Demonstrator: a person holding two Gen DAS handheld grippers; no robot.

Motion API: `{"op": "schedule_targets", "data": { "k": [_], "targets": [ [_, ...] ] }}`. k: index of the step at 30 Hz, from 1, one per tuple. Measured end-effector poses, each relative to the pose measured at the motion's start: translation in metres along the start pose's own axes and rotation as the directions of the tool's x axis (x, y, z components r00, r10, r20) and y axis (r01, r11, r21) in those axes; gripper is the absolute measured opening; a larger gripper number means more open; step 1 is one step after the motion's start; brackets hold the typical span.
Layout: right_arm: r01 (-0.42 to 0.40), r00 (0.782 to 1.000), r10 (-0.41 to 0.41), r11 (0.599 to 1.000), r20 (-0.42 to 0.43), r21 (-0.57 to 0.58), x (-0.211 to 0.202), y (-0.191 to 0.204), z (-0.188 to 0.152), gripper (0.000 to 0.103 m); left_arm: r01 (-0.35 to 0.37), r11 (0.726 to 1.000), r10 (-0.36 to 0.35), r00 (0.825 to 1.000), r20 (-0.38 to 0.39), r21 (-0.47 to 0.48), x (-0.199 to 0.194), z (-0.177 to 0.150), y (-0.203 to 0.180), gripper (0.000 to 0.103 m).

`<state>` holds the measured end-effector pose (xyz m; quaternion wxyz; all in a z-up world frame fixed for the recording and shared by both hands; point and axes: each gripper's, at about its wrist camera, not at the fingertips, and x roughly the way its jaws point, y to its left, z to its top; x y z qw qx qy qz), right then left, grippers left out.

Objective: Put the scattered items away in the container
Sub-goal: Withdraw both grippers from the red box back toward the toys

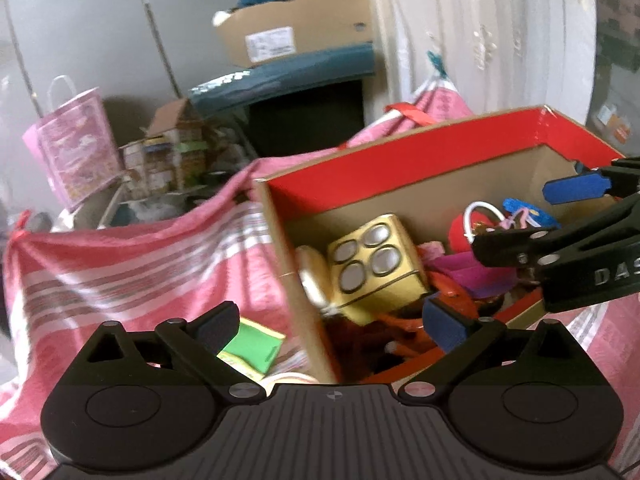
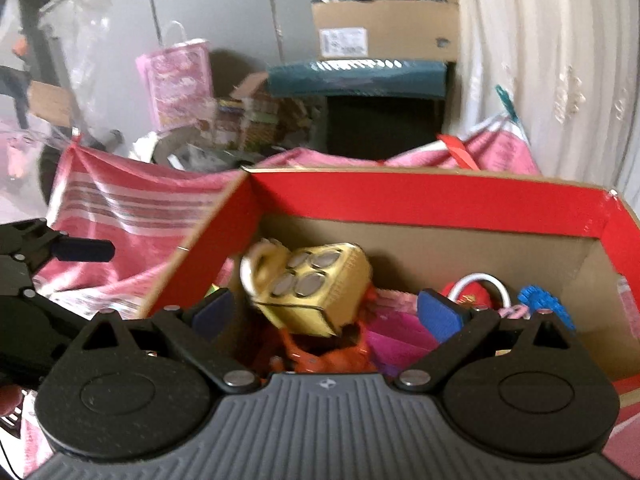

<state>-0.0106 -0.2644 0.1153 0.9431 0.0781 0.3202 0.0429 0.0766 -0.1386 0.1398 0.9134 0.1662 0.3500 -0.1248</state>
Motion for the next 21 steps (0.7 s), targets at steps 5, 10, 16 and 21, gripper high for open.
{"op": "schedule_targets", "data": {
  "k": [5, 10, 16, 21],
  "targets": [
    [-0.064, 0.998, 0.064, 0.998, 0.015, -0.027, -0.007, 0.03, 0.001, 0.098, -0.059, 0.997, 0.058, 0.998, -0.014, -0.046, -0.017, -0.02, 0.034, 0.103],
    [-0.156, 0.987, 0.158, 0.984, 0.019, -0.084, -0.015, 0.07, -0.004, 0.098, -0.112, 0.988, 0.108, 0.993, -0.04, -0.103, -0.033, -0.05, 0.072, 0.103],
    [-0.258, 0.965, 0.263, 0.945, -0.002, -0.201, -0.024, 0.124, -0.023, 0.097, -0.125, 0.978, 0.112, 0.99, -0.089, -0.166, -0.042, -0.103, 0.109, 0.103],
    [-0.335, 0.942, 0.326, 0.905, -0.079, -0.263, -0.018, 0.166, -0.048, 0.097, -0.115, 0.975, 0.087, 0.985, -0.146, -0.193, -0.029, -0.154, 0.127, 0.103]
  ]
}}
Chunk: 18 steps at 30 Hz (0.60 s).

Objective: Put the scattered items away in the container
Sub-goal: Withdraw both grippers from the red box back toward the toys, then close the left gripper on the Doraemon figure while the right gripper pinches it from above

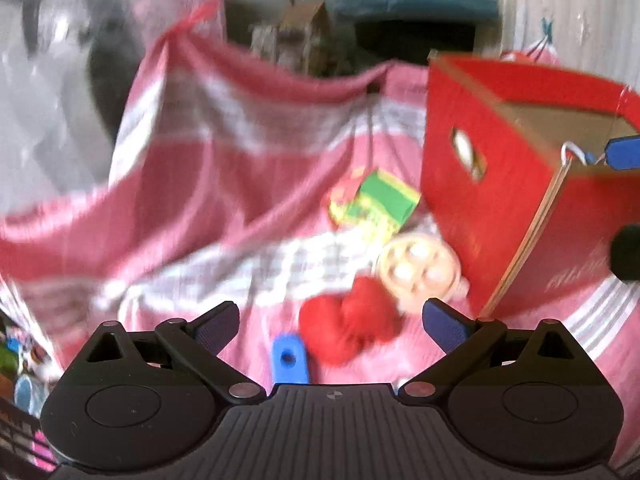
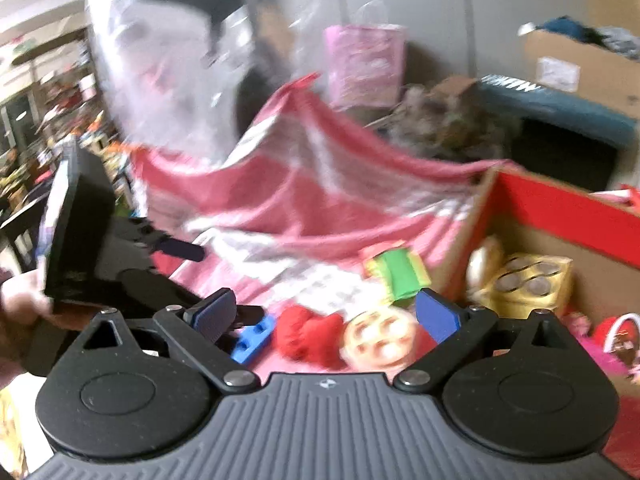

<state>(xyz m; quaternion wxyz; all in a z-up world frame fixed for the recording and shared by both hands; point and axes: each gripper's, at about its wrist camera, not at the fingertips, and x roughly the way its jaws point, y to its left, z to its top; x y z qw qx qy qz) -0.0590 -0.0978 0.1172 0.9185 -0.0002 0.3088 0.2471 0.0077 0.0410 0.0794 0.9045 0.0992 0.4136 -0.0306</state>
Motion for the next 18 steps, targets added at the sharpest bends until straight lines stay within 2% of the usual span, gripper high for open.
{"op": "schedule_targets", "data": {
  "k": [7, 9, 11, 13, 15, 18],
  "targets": [
    [-0.011, 0.988, 0.019, 0.998, -0.154, 0.054, 0.049, 0.022, -0.04, 0.095, 0.049, 0.996, -0.057, 0.992, -0.109, -0.074, 0.037, -0.063, 0.018, 0.103],
    [0.017, 0.978, 0.0, 0.997, -0.21, 0.081, 0.063, 0.022, -0.053, 0.089, 0.066, 0.995, -0.074, 0.99, -0.121, -0.072, 0.046, -0.075, 0.016, 0.102],
    [0.056, 0.963, -0.025, 0.992, -0.268, 0.111, 0.076, 0.019, -0.064, 0.074, 0.082, 0.995, -0.09, 0.987, -0.131, -0.061, 0.052, -0.088, 0.014, 0.098],
    [0.096, 0.947, -0.04, 0.982, -0.318, 0.163, 0.087, 0.015, -0.074, 0.066, 0.119, 0.991, -0.126, 0.981, -0.147, -0.055, 0.06, -0.1, 0.011, 0.095],
    [0.114, 0.936, -0.029, 0.968, -0.352, 0.222, 0.099, 0.009, -0.082, 0.066, 0.16, 0.986, -0.167, 0.972, -0.164, -0.054, 0.071, -0.108, 0.009, 0.094],
    [0.15, 0.92, -0.05, 0.961, -0.389, 0.231, 0.115, 0.006, -0.091, 0.062, 0.208, 0.977, -0.212, 0.964, -0.163, -0.042, 0.082, -0.115, 0.002, 0.091]
  ]
}}
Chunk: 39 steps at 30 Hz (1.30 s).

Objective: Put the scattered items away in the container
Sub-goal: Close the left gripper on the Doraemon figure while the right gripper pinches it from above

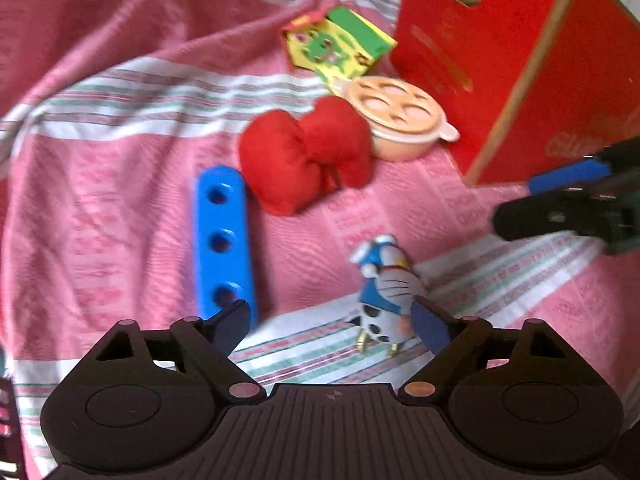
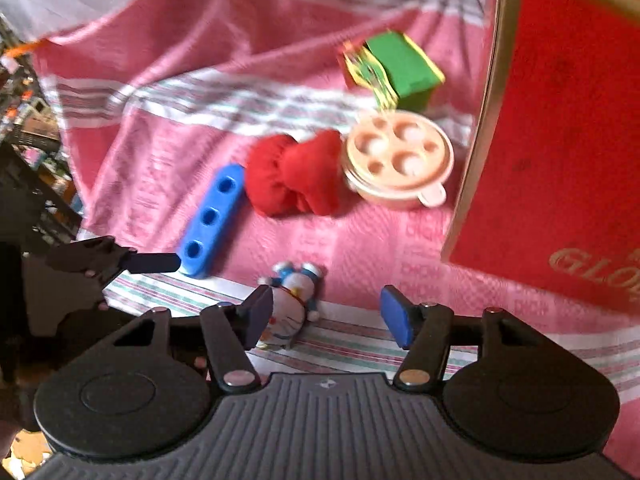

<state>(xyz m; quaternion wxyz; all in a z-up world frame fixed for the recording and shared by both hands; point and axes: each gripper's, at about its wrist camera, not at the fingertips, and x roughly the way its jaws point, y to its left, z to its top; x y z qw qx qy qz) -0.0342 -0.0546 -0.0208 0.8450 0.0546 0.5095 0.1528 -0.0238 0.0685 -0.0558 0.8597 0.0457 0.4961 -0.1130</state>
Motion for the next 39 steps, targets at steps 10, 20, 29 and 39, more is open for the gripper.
{"op": "schedule_targets", "data": {
  "k": [10, 20, 29, 39],
  "targets": [
    [0.009, 0.999, -0.01, 1.0, -0.043, -0.018, 0.032, 0.007, 0.003, 0.051, 0.183, 0.979, -0.185, 0.983, -0.016, -0.088, 0.032, -0.008, 0.001, 0.07],
    [-0.037, 0.991, 0.03, 0.998, -0.13, -0.05, 0.075, 0.019, 0.011, 0.047, 0.197, 0.977, -0.197, 0.98, 0.007, -0.079, 0.033, -0.016, -0.009, 0.064],
    [-0.051, 0.99, 0.043, 0.997, -0.131, -0.058, 0.088, 0.017, 0.013, 0.044, 0.177, 0.981, -0.177, 0.984, 0.002, -0.084, 0.031, -0.018, -0.013, 0.063],
    [-0.021, 0.995, 0.02, 1.0, -0.096, -0.011, 0.056, -0.019, -0.001, 0.045, 0.182, 0.983, -0.181, 0.982, 0.062, -0.021, 0.017, -0.006, -0.035, 0.065]
  ]
}}
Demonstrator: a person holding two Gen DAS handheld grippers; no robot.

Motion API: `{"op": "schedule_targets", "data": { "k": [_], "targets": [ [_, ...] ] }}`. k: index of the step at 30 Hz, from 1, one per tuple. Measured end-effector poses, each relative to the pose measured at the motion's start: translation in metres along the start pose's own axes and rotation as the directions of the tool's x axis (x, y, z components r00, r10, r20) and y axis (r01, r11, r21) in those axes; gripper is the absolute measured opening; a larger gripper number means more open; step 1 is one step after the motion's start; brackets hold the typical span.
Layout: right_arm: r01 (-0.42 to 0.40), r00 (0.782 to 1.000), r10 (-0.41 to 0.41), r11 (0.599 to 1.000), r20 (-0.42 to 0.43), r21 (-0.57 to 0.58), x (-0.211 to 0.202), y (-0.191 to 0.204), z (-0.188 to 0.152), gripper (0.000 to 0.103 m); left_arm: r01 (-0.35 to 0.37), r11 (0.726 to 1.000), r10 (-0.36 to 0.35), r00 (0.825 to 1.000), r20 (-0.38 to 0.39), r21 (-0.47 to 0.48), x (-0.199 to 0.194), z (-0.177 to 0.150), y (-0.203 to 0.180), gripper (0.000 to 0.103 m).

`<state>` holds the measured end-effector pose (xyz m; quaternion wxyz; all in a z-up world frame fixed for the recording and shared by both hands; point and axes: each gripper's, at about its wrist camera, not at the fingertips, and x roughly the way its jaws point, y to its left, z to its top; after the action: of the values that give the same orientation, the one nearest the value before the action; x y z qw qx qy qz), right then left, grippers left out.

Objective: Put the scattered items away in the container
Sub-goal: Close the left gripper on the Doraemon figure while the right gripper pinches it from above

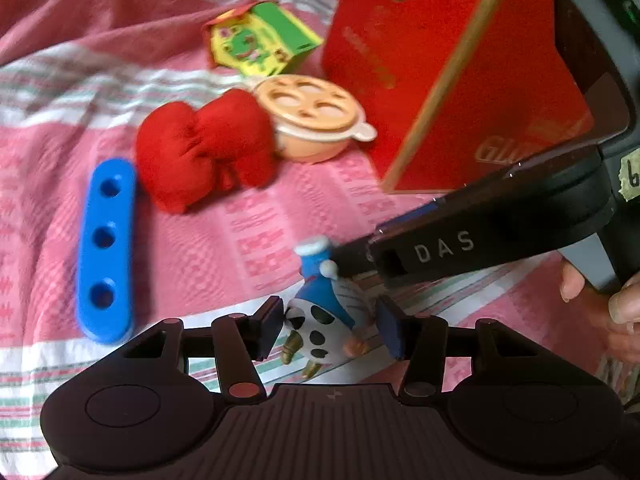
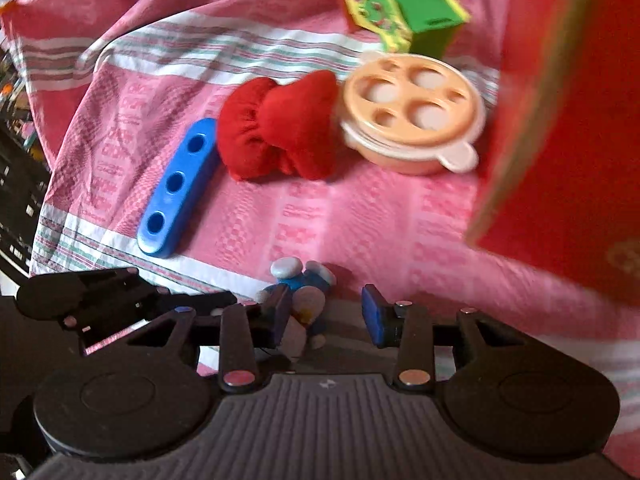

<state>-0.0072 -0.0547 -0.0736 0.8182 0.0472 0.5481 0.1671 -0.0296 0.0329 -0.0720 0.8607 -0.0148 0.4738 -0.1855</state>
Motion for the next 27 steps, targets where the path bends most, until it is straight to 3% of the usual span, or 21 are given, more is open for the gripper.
{"op": "schedule_targets", "data": {
  "k": [7, 12, 18, 21, 24, 27],
  "targets": [
    [0.039, 0.999, -0.039, 0.998, -0.003, 0.048, -0.011, -0.024, -0.019, 0.046, 0.08, 0.997, -0.079, 0.997, -0.026, 0.02, 0.003, 0.004, -0.012, 0.063],
    [0.042, 0.999, -0.041, 0.996, -0.004, 0.08, -0.017, -0.034, -0.031, 0.046, 0.096, 0.994, -0.094, 0.995, -0.041, 0.047, 0.005, 0.001, -0.022, 0.062],
    [0.008, 1.0, -0.009, 0.992, 0.006, 0.122, -0.026, -0.037, -0.033, 0.046, 0.105, 0.993, -0.103, 0.994, -0.044, 0.053, 0.007, -0.001, -0.032, 0.062],
    [0.018, 1.0, -0.018, 0.996, 0.003, 0.086, -0.024, -0.031, -0.031, 0.046, 0.106, 0.994, -0.104, 0.994, -0.045, 0.041, 0.006, -0.002, -0.031, 0.061],
    [-0.006, 1.0, 0.008, 0.992, -0.016, 0.123, -0.019, -0.033, -0.031, 0.046, 0.098, 0.994, -0.096, 0.994, -0.051, 0.042, 0.006, -0.004, -0.032, 0.065],
    [-0.035, 0.999, 0.031, 0.99, 0.028, 0.14, -0.028, -0.034, -0.029, 0.047, 0.082, 0.996, -0.08, 0.995, -0.055, 0.039, 0.006, -0.009, -0.032, 0.064]
  ]
}}
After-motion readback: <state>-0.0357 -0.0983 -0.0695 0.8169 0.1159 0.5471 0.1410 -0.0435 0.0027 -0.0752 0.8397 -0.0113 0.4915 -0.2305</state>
